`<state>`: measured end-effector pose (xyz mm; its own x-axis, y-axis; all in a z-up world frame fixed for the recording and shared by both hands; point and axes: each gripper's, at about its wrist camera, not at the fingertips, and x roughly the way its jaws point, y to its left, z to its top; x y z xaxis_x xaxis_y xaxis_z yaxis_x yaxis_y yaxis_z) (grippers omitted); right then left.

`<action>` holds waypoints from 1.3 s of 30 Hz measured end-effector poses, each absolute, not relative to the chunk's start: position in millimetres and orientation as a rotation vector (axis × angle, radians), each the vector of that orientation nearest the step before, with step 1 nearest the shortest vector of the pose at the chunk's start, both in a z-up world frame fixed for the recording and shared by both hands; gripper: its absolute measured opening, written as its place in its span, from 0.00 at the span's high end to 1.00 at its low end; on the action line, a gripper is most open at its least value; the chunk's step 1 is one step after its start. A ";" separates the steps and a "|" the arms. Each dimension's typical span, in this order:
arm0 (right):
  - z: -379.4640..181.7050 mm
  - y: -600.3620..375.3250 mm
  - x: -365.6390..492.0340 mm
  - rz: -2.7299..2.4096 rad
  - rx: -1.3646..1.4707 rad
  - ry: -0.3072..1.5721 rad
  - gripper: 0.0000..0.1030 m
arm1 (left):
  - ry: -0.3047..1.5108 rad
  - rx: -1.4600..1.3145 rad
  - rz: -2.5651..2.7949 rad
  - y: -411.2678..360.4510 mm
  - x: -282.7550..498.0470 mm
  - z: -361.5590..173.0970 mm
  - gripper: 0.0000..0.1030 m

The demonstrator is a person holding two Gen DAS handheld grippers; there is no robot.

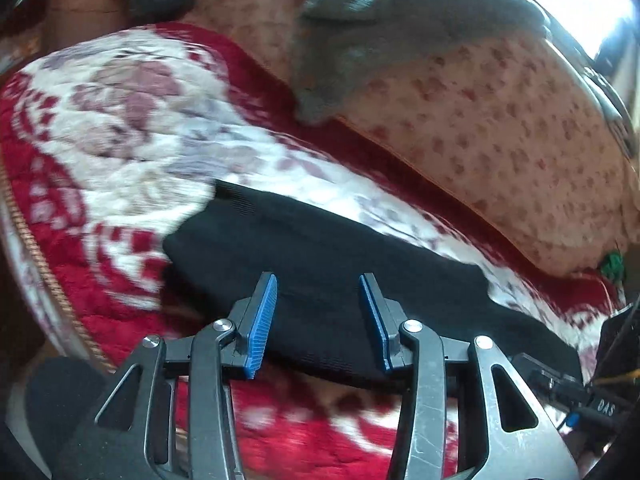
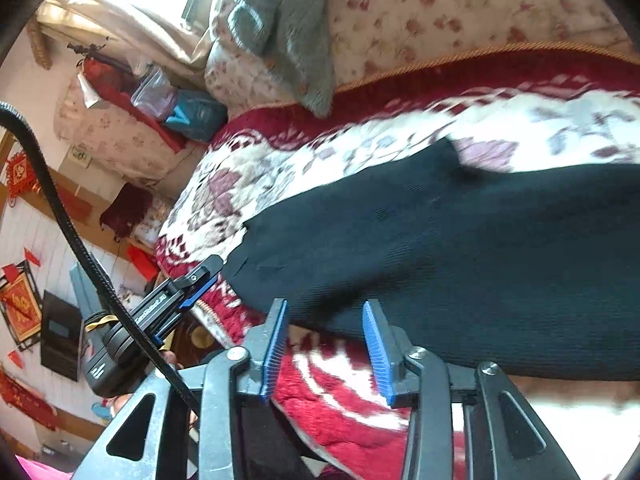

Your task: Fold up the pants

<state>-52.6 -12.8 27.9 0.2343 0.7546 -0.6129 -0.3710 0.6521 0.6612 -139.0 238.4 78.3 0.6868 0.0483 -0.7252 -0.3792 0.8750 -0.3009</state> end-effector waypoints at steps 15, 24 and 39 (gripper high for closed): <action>27.1 -156.0 -52.0 0.521 0.535 1.005 0.56 | 0.886 -0.329 0.031 124.0 -83.1 69.7 0.60; 26.3 -218.0 -63.4 0.422 0.611 0.957 0.56 | 0.942 -0.312 -0.029 85.6 -48.8 60.6 0.60; 12.8 -322.1 -88.7 0.184 0.740 0.918 0.52 | 0.962 -0.247 -0.171 25.7 -33.6 62.8 0.60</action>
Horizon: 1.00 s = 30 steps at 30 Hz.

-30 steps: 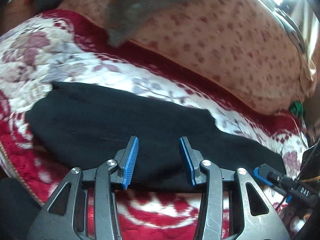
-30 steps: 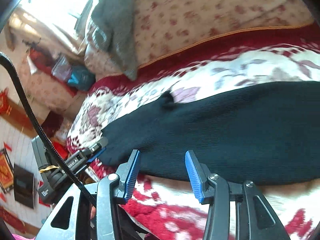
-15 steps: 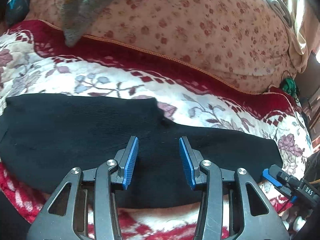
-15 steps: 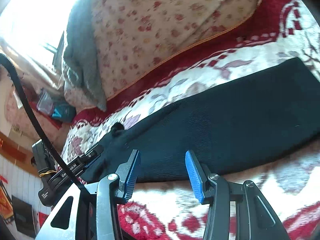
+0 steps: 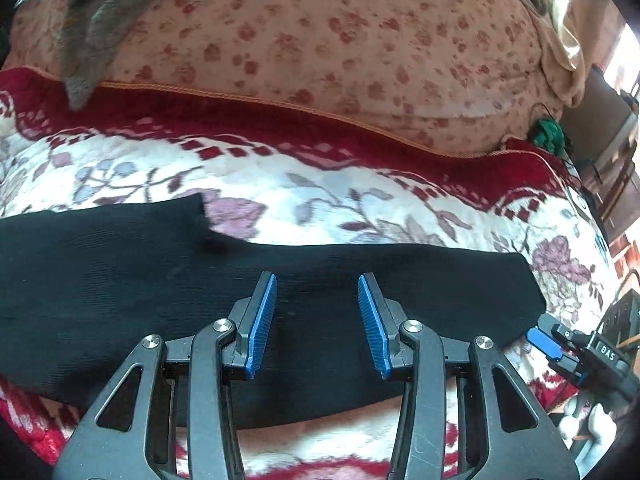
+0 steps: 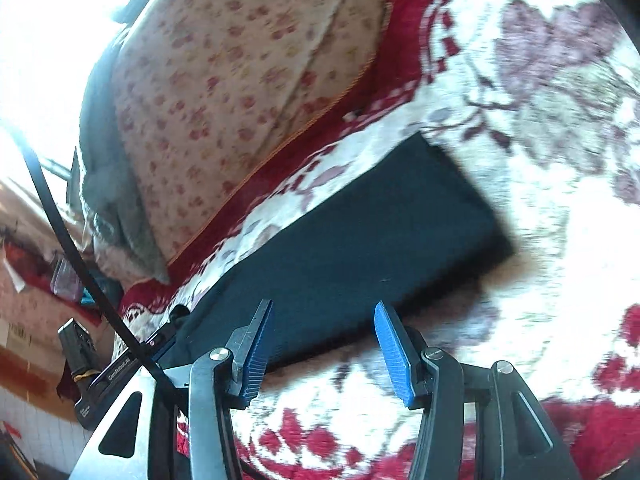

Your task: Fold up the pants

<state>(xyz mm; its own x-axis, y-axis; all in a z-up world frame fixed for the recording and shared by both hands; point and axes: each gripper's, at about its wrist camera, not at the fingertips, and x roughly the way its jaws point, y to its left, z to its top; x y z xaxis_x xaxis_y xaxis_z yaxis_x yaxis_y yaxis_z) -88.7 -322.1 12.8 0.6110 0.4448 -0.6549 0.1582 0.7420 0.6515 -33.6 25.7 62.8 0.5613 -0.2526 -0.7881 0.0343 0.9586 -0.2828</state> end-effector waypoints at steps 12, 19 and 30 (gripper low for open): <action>0.1 -349.2 -107.0 0.119 0.788 0.934 0.52 | 1.009 -0.133 -0.423 -47.4 -15.3 65.5 0.60; -13.1 -370.2 -98.4 0.118 0.882 0.911 0.50 | 1.045 -0.071 -0.542 -79.4 5.7 60.7 0.56; -27.6 -390.0 -76.6 0.170 1.013 0.807 0.52 | 1.102 0.065 -0.714 -117.6 58.6 47.8 0.56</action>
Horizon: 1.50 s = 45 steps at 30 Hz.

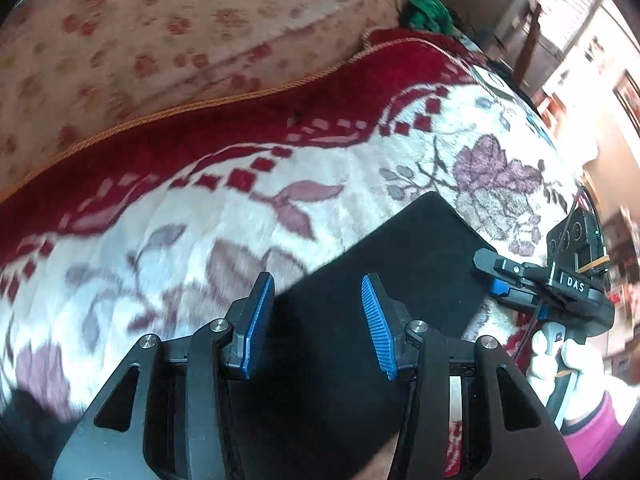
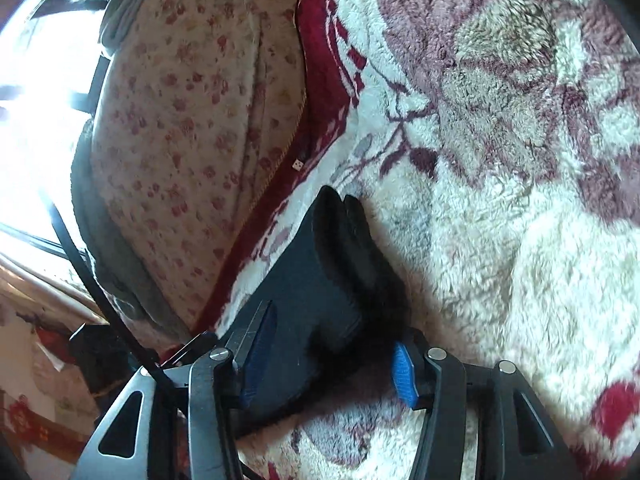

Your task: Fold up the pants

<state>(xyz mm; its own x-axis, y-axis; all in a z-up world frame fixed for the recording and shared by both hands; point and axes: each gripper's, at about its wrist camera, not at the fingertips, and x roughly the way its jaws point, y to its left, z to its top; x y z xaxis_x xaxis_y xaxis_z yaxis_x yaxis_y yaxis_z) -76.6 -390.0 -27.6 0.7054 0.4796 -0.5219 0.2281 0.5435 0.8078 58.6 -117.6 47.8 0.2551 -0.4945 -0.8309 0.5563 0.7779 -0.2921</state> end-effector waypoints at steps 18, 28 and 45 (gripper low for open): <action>-35.5 -403.1 -83.1 0.218 1.055 0.756 0.54 | 1.272 0.221 -1.119 -187.4 99.9 16.4 0.47; -35.7 -403.6 -82.0 0.223 1.057 0.744 0.54 | 1.334 0.291 -1.254 -208.5 97.6 9.1 0.42; -32.7 -397.9 -82.0 0.219 1.004 0.754 0.62 | 1.293 0.334 -1.280 -222.6 87.9 6.3 0.46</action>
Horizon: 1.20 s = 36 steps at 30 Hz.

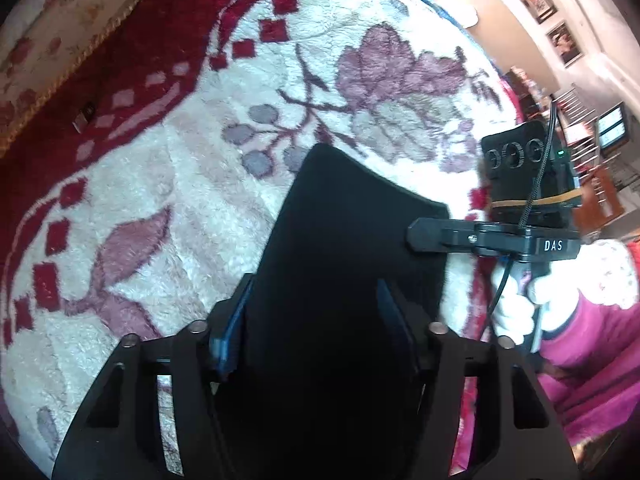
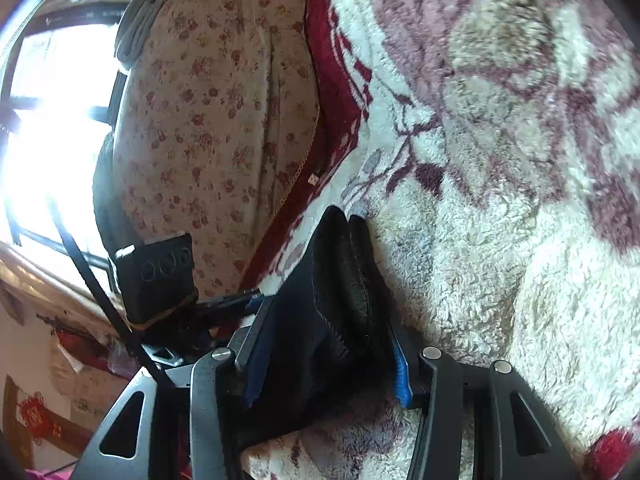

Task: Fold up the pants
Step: 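Grasp the black pants with the left gripper while the right gripper holds its end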

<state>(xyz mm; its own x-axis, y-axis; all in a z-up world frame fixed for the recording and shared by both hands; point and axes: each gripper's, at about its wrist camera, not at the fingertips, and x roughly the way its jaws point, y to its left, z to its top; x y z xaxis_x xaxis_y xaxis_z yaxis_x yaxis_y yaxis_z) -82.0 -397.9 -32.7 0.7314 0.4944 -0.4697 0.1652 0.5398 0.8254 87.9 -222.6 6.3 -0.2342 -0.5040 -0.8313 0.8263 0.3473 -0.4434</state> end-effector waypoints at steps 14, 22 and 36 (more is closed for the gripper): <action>-26.3 -387.3 -77.2 0.346 1.032 0.699 0.89 | 1.183 0.289 -1.170 -205.9 88.1 18.7 0.87; -2.3 -372.8 -78.0 0.435 1.057 0.635 0.90 | 1.121 0.249 -1.149 -190.9 78.0 49.1 0.89; 52.0 -319.1 -69.5 0.594 0.990 0.601 0.90 | 1.019 0.184 -1.067 -131.0 56.8 104.2 0.89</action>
<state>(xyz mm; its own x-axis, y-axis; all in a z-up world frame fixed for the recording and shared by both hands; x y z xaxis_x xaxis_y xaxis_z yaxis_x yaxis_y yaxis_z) -69.5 -319.1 52.0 0.6909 0.6974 -0.1904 -0.1823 0.4229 0.8876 56.8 -131.0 104.2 0.0978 -0.6377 -0.7641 0.7930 0.5138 -0.3273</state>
